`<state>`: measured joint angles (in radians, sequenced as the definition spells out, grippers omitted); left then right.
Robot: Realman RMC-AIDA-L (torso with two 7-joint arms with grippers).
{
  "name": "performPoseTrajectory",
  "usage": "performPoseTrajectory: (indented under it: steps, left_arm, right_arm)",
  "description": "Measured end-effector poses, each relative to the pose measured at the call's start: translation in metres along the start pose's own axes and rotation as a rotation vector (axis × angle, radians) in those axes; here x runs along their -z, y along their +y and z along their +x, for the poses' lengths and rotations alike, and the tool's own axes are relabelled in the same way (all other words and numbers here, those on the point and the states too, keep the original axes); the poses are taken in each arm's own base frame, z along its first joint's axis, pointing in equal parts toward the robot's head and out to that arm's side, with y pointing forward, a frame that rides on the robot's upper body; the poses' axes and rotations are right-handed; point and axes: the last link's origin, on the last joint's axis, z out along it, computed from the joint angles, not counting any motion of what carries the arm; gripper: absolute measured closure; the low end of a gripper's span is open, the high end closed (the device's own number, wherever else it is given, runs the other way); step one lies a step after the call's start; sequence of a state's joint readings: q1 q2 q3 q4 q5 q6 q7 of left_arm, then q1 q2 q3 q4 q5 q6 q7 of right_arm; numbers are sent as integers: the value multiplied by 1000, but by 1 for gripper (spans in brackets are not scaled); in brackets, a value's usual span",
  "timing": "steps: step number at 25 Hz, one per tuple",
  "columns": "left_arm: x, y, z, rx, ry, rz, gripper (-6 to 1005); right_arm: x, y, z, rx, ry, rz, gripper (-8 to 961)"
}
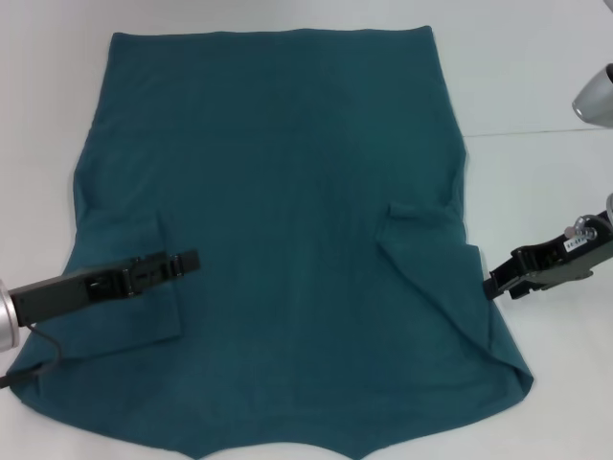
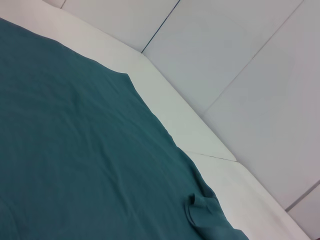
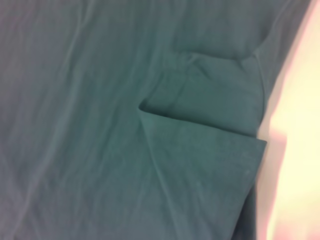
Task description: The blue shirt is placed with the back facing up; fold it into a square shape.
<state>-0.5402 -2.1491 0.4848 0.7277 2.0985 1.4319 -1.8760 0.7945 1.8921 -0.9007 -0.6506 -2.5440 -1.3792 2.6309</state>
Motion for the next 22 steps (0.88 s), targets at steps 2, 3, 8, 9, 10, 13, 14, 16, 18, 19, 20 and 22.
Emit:
performPoseTrajectory:
  steps: [2, 3, 8, 9, 10, 13, 14, 16, 18, 19, 20, 22]
  left_arm:
    - [-1, 0, 0, 0, 0, -1, 263]
    - [-1, 0, 1, 0, 0, -2, 263]
    - [-2, 1, 1, -1, 0, -4, 263]
    - [-2, 1, 1, -1, -1, -4, 262]
    - [-2, 1, 1, -1, 0, -4, 262]
    - [-2, 1, 2, -1, 0, -3, 262]
    - [-1, 0, 2, -1, 0, -1, 262]
    - [-1, -1, 1, 1, 2, 7, 262]
    - [-1, -2, 1, 1, 3, 10, 262]
    - [-1, -2, 1, 0, 3, 11, 262]
    - [-1, -2, 1, 1, 4, 11, 262]
    - [-1, -2, 1, 2, 3, 12, 262]
  right_arm:
    - [-3, -1, 1, -8, -9, -6, 531]
    - [-4, 0, 2, -12, -14, -8, 532]
    - [-14, 5, 1, -13, -36, -14, 533]
    - [-17, 8, 1, -11, -35, -17, 533]
    - [-18, 10, 1, -9, -35, -19, 533]
    - [-22, 13, 2, -7, -27, -27, 534]
    - [-24, 14, 2, -9, -26, -30, 534]
    - [-24, 16, 2, -10, -31, -41, 530]
    - [-25, 20, 1, 1, -38, -64, 523]
    - [-26, 23, 1, 7, -39, -80, 519]
    - [-26, 26, 2, 17, -36, -99, 516]
    - [-28, 32, 4, 39, -23, -128, 509]
